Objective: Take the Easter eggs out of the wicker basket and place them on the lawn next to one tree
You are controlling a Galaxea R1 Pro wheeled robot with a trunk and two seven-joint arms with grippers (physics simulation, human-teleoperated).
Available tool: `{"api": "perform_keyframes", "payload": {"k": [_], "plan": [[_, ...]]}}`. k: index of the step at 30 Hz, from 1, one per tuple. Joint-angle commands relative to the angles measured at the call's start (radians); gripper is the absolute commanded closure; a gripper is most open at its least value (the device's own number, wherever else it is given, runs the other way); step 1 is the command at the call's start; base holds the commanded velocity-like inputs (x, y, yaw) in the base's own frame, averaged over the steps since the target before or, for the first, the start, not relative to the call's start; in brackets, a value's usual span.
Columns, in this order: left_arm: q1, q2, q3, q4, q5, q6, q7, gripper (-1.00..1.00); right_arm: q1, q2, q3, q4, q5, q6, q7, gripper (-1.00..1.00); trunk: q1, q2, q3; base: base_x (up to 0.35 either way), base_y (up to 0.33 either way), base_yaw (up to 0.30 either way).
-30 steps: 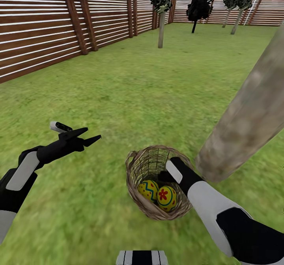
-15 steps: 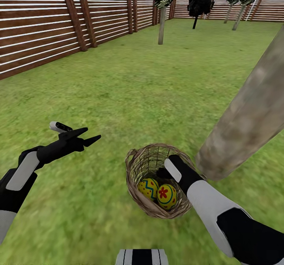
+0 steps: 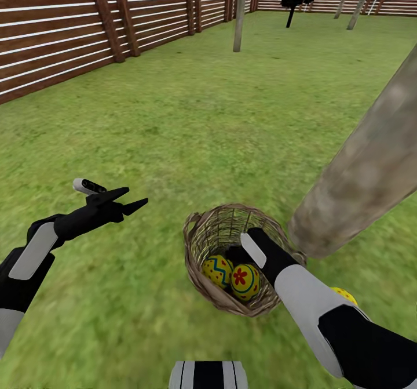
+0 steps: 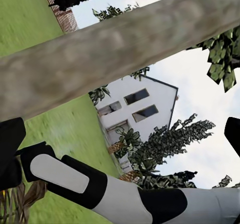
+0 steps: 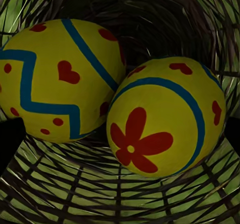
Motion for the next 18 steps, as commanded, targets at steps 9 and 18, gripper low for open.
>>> {"api": "perform_keyframes", "payload": {"k": [9,18], "plan": [[-0.001,0.001,-0.002,0.001,0.003,0.004,-0.003,-1.00,-0.001,0.005,0.003,0.000,0.101,-0.031,-0.013,-1.00,0.001,-0.001,-0.012,0.000,0.000,0.000],[-0.001,0.000,-0.002,0.002,0.003,0.003,-0.002,-1.00,-0.001,0.006,0.003,0.000,0.116,-0.037,-0.005,-1.00,0.003,-0.002,-0.032,0.000,0.000,0.000]]}}
